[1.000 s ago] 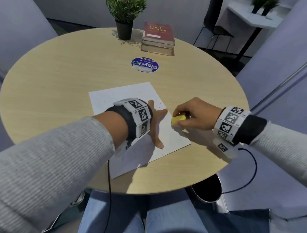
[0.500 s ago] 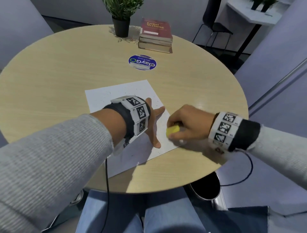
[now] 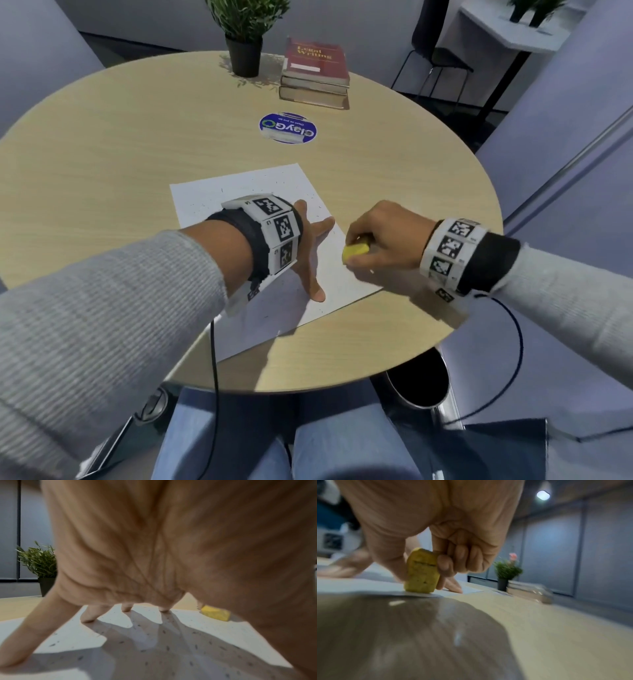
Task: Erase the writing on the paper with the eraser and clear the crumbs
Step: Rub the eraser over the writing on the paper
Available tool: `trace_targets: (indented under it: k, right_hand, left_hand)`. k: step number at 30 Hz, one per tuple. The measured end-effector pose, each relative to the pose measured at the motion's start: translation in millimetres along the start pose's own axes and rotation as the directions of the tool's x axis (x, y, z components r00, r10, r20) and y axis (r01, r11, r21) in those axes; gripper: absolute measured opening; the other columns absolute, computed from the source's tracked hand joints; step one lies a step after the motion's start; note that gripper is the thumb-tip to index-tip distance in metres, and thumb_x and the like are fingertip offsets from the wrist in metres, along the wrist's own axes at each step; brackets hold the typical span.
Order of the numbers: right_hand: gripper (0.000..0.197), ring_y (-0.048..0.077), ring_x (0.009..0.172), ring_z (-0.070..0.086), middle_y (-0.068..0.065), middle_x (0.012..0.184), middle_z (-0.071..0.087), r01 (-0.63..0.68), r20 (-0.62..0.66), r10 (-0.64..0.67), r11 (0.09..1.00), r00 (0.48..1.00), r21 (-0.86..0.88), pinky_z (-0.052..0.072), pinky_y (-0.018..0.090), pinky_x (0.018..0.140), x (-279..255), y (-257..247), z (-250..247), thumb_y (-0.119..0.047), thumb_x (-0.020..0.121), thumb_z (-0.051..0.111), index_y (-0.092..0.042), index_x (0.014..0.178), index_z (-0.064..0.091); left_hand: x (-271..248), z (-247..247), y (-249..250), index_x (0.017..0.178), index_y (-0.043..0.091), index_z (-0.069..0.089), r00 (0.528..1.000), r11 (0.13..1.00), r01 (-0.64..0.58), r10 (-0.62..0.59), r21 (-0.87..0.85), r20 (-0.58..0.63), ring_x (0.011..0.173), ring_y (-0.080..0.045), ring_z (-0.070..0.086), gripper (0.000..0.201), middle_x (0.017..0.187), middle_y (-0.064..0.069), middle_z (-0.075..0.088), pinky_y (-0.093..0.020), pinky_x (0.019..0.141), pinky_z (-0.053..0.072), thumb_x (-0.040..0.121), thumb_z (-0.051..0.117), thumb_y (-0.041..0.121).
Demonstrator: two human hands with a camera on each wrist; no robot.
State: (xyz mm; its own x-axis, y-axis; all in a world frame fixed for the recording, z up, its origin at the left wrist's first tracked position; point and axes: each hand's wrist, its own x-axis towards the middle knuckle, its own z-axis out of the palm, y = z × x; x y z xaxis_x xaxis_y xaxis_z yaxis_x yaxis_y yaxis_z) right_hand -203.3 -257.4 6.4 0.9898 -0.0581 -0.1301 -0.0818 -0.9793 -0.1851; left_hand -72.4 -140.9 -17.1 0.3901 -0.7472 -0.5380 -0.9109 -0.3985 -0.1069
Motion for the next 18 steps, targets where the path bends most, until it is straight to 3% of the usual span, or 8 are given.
trace_targets:
  k: [4,8,13,18]
  right_hand:
    - [0.034,0.014,0.061,0.061,-0.003,0.069,0.068,0.174,0.125,-0.18,0.983,0.976,0.057,0.051,0.031,0.061,-11,-25,16,-0.048,0.075,0.055,-0.019,0.083,0.071]
    - [0.027,0.016,0.062,0.059,-0.001,0.069,0.068,0.012,0.019,-0.012,1.0,1.0,0.006,0.053,0.035,0.065,3,-3,0,-0.041,0.074,0.064,-0.018,0.085,0.072]
    - [0.028,0.011,0.061,0.06,-0.005,0.07,0.068,0.16,0.148,-0.17,0.984,0.974,0.078,0.05,0.028,0.06,-18,-27,14,-0.044,0.075,0.06,-0.019,0.085,0.071]
    - [0.024,0.011,0.057,0.057,-0.006,0.064,0.065,-0.009,0.012,0.008,1.0,1.0,0.024,0.053,0.033,0.062,-1,-5,-1,-0.039,0.073,0.066,-0.018,0.082,0.072]
  left_hand:
    - [0,1,-1,0.154,0.039,-0.017,1.0,1.0,-0.001,0.001,0.009,0.004,0.139,-0.047,0.022,0.145,0.15,-0.018,0.01,-0.059,0.11,0.031,0.048,0.07,0.088]
    - [-2,-1,0,0.154,0.04,-0.016,1.0,1.0,-0.006,0.006,0.0,0.006,0.138,-0.047,0.023,0.143,0.151,-0.018,0.01,-0.058,0.111,0.031,0.05,0.069,0.088]
    - [-5,1,2,0.156,0.029,0.003,0.999,1.0,-0.024,0.024,-0.015,-0.024,0.133,-0.046,0.027,0.134,0.14,-0.02,0.019,-0.056,0.11,0.029,0.055,0.072,0.082]
    - [-13,-3,5,0.158,0.031,-0.008,0.999,0.999,-0.032,0.032,-0.016,-0.004,0.139,-0.045,0.022,0.136,0.148,-0.022,0.015,-0.054,0.111,0.027,0.059,0.071,0.081]
